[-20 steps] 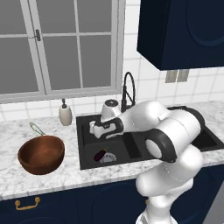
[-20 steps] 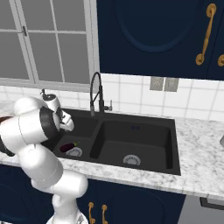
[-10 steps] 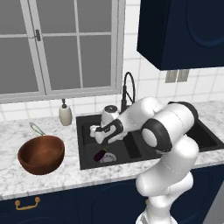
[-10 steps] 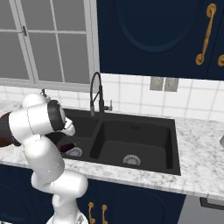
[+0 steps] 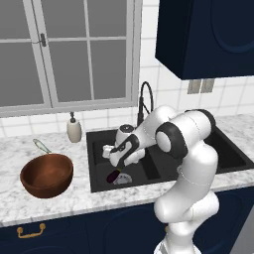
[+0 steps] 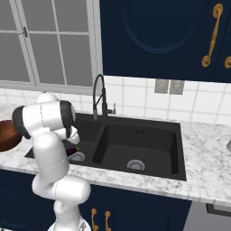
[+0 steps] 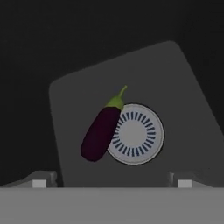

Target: Pick the eggplant from the sink and place it in the bowl. Then pick the bowl and place it in the microwave. Then close the microwave door and press the start button.

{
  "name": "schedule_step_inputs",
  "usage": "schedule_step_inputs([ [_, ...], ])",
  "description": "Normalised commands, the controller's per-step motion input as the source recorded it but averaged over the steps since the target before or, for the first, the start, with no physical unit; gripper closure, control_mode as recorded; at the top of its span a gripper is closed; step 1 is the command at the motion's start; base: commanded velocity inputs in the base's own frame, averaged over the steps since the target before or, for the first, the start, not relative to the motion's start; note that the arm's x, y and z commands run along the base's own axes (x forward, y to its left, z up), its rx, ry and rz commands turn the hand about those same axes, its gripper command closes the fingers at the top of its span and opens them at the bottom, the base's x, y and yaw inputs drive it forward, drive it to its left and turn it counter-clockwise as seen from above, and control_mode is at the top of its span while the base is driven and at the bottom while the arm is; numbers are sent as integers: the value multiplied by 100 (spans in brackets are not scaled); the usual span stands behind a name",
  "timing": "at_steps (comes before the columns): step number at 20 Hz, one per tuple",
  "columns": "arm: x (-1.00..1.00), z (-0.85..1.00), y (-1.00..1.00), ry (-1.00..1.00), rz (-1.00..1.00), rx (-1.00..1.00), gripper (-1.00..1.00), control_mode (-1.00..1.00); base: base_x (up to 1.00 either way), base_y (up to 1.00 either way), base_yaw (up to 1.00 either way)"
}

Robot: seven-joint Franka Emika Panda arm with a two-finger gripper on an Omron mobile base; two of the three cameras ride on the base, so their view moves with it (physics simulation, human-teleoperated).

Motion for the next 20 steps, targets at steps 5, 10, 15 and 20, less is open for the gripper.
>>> schedule_step_inputs([
  [5, 22, -4, 5, 11, -6, -1, -100, -100, 0, 0, 0],
  [10, 31, -12, 7, 7, -5, -2, -100, -100, 0, 0, 0],
  [15, 25, -24, 7, 5, 0, 0, -100, -100, 0, 0, 0],
  [20, 12, -29, 3, 5, 0, 0, -100, -100, 0, 0, 0],
])
